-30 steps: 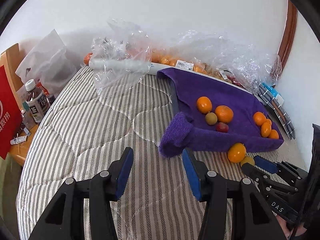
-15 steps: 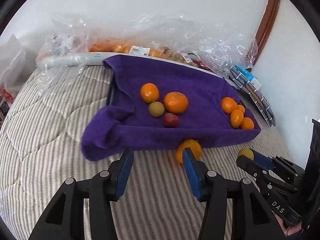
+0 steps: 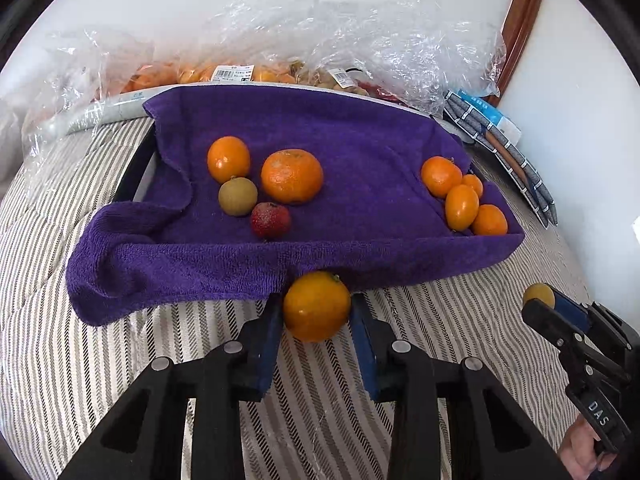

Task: Organize fruits
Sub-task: 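Grasp the yellow-green fruit with the right gripper while the left grasps an orange, then place both fruits on the towel and open both grippers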

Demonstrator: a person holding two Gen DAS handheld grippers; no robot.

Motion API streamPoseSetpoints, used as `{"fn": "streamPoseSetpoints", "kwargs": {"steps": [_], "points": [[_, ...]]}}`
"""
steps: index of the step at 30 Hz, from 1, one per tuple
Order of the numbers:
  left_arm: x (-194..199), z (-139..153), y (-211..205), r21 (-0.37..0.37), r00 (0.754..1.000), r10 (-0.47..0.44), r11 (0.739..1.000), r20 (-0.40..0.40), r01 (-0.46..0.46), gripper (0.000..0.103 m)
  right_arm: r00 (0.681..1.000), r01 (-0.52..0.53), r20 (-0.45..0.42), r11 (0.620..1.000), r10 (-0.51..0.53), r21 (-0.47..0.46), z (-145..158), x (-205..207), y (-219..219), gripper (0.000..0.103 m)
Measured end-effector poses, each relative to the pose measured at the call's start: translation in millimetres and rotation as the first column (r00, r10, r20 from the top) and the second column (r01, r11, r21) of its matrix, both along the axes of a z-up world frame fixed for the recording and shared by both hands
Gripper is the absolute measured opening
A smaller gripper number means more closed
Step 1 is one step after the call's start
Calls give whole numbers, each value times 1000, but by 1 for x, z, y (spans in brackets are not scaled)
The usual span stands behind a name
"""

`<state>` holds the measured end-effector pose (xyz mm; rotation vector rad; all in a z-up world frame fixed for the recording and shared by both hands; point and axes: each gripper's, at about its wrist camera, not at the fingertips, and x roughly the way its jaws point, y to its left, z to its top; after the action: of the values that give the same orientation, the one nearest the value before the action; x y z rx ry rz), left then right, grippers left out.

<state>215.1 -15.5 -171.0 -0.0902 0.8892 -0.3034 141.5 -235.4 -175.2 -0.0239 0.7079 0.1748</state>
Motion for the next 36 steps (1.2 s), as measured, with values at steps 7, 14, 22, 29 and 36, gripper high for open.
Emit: {"fn": "streamPoseSetpoints", "kwargs": {"steps": [7, 14, 22, 29, 36], "points": [[-13, 25, 43, -5, 995, 88, 996, 52, -87, 32, 999, -5, 33, 1000, 5, 11, 11, 3, 3, 28], [9, 45, 80, -66, 980, 181, 982, 84, -176, 32, 998, 10, 65, 1000, -12, 30, 25, 35, 8, 28], [46, 33, 71, -64, 976, 203, 978, 83, -198, 32, 998, -11, 62, 999, 8, 40, 25, 74, 26, 28], [53, 16, 59, -31, 980, 186, 982, 75, -184, 32, 998, -49, 34, 999, 48, 21, 0, 88, 43, 28], [52, 16, 56, -40, 982, 171, 985, 84, -168, 32, 999, -34, 12, 999, 33, 35, -10, 94, 41, 28]]}}
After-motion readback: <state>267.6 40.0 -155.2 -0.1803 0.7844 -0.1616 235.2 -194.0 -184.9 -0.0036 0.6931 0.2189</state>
